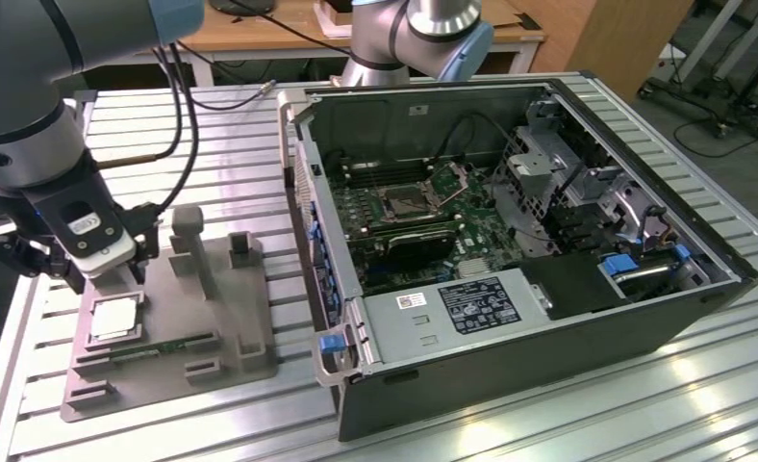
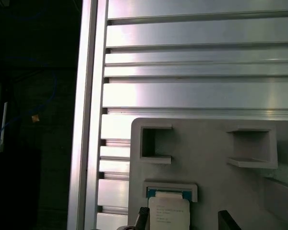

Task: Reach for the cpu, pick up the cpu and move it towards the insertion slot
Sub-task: 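Pick up the cpu and move it towards the insertion slot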

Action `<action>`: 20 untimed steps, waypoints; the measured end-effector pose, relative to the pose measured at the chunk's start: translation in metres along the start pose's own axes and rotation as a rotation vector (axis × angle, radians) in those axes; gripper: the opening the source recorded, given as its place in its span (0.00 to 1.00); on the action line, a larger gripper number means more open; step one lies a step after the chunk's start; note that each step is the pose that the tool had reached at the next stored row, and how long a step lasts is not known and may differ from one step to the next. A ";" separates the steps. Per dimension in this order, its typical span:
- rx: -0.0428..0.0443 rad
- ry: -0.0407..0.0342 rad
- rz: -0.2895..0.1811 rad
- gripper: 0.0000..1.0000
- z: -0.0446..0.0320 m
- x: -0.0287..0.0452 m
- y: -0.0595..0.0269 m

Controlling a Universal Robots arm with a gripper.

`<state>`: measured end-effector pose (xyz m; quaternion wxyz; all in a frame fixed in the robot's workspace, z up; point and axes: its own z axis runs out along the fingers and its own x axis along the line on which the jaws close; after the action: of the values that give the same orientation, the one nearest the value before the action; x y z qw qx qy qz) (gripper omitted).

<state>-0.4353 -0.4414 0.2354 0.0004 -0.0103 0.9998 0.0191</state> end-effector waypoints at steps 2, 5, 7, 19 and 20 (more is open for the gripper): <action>0.0000 0.0004 0.000 0.65 0.0010 0.0001 -0.0012; -0.0001 0.0014 0.000 0.65 0.0034 0.0001 -0.0034; 0.0000 0.0017 0.000 0.65 0.0045 0.0002 -0.0047; -0.0001 0.0036 0.000 0.65 0.0209 0.0021 -0.0133; 0.0000 0.0040 0.000 0.65 0.0225 0.0023 -0.0134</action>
<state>-0.4372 -0.4540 0.2124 -0.0016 -0.0102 0.9998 0.0190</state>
